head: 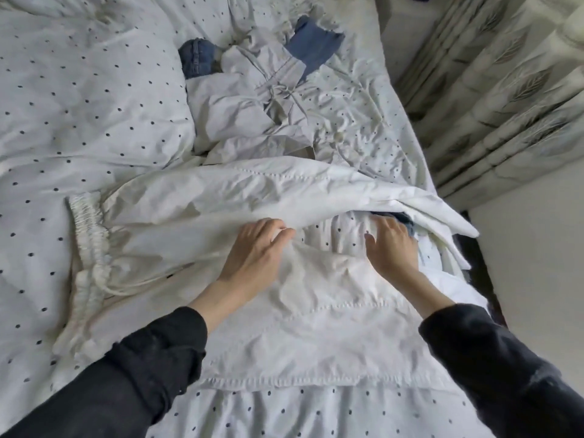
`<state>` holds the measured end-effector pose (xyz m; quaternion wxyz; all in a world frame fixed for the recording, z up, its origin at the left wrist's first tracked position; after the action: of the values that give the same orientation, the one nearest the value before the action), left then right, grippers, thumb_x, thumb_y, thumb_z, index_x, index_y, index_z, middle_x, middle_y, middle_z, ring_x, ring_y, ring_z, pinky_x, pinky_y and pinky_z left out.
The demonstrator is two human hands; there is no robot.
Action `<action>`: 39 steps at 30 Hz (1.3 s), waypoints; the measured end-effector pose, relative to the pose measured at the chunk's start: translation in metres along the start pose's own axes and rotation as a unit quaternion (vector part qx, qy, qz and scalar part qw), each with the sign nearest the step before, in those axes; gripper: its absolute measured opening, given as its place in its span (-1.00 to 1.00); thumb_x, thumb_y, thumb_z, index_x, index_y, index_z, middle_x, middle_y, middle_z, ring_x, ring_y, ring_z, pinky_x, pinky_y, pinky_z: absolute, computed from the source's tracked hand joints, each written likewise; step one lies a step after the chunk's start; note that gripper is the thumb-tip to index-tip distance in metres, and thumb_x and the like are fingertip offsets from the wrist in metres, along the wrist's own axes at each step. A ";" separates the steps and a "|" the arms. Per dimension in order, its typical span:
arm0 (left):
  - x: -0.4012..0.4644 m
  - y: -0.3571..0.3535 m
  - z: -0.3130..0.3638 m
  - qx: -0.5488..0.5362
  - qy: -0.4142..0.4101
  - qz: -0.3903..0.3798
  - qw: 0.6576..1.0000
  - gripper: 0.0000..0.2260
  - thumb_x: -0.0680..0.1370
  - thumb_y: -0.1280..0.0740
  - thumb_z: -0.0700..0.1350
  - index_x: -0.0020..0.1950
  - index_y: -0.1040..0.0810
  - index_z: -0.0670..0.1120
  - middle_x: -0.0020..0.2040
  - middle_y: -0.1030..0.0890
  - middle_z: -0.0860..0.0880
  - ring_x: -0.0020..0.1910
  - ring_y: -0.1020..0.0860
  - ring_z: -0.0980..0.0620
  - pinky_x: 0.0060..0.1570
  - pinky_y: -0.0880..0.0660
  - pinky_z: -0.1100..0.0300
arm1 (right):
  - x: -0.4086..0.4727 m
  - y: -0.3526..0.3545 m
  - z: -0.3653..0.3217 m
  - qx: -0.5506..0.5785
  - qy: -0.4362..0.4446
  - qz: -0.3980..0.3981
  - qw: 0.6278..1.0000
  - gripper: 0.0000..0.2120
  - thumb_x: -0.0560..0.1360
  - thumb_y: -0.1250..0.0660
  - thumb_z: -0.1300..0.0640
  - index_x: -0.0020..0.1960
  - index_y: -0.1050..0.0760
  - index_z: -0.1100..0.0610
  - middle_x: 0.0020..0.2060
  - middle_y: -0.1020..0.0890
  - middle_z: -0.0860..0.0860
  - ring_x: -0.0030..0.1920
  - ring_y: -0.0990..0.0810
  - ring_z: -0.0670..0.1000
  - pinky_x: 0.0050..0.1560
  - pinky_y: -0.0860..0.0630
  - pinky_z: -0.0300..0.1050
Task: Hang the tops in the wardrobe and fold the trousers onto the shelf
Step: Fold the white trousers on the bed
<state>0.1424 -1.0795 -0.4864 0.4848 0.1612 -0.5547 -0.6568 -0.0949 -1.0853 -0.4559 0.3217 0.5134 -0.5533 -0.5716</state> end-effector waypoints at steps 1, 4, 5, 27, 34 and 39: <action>0.013 -0.013 0.012 0.005 -0.017 0.002 1.000 -0.60 0.27 -0.26 -0.36 0.08 -0.56 -0.15 0.04 -0.52 -0.10 0.01 -0.46 -0.10 -0.07 -0.33 0.08 | 0.012 0.002 0.019 0.000 -0.007 0.015 1.000 -0.59 0.58 -0.18 0.11 0.42 -0.29 0.13 0.37 -0.37 0.11 0.38 -0.29 0.14 0.30 -0.27 0.11; 0.052 -0.048 0.042 0.032 -0.036 -0.002 0.999 -0.58 0.26 -0.25 -0.40 0.07 -0.58 -0.17 0.10 -0.52 -0.13 0.11 -0.42 -0.11 0.02 -0.33 0.05 | 0.051 0.005 0.066 0.015 -0.015 0.026 0.999 -0.62 0.60 -0.13 0.14 0.41 -0.29 0.14 0.36 -0.38 0.12 0.36 -0.29 0.16 0.27 -0.26 0.12; 0.064 -0.058 0.049 0.051 -0.043 -0.008 0.998 -0.57 0.28 -0.22 -0.40 0.09 -0.58 -0.17 0.13 -0.54 -0.17 0.15 -0.43 -0.13 0.08 -0.33 0.02 | 0.062 0.004 0.079 0.014 -0.013 0.020 1.000 -0.62 0.60 -0.11 0.16 0.41 -0.29 0.14 0.36 -0.37 0.13 0.35 -0.30 0.17 0.26 -0.27 0.13; 0.167 -0.076 0.052 0.206 0.143 -0.104 0.962 -0.78 0.31 -0.46 -0.32 -0.10 -0.55 -0.17 -0.29 -0.62 -0.16 -0.37 -0.59 -0.19 -0.49 -0.45 0.10 | 0.182 -0.002 0.162 -0.076 0.075 0.079 0.991 -0.78 0.54 -0.18 0.22 0.12 -0.54 0.16 0.11 -0.43 0.11 0.16 -0.34 0.17 0.13 -0.24 0.07; 0.196 -0.071 0.077 0.204 0.170 -0.080 0.961 -0.71 0.23 -0.46 -0.39 -0.10 -0.58 -0.18 -0.27 -0.64 -0.15 -0.35 -0.60 -0.18 -0.46 -0.48 0.05 | 0.184 0.071 0.170 0.006 0.131 0.190 0.973 -0.80 0.43 -0.17 0.40 0.03 -0.43 0.27 -0.28 -0.60 0.19 -0.21 -0.56 0.23 -0.16 -0.20 -0.03; 0.237 -0.026 0.107 0.215 0.154 0.027 0.964 -0.70 0.24 -0.50 -0.40 -0.10 -0.57 -0.18 -0.36 -0.62 -0.15 -0.52 -0.56 -0.17 -0.61 -0.38 0.16 | 0.193 0.142 0.146 0.017 0.181 0.278 0.943 -0.71 0.33 -0.15 0.45 -0.02 -0.48 0.25 -0.35 -0.60 0.14 -0.30 -0.56 0.21 -0.22 -0.28 -0.04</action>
<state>-0.0628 -1.2133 -0.3966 0.5357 0.3457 -0.6054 -0.4765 -0.3129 -1.2475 -0.3842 0.5541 0.4396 -0.6156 -0.3475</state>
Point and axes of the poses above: each hand's wrist, its own x-axis towards the middle knuckle, its own y-axis out of the back of the hand, z = x × y, the point moved 2 cm from there along x, towards the middle knuckle
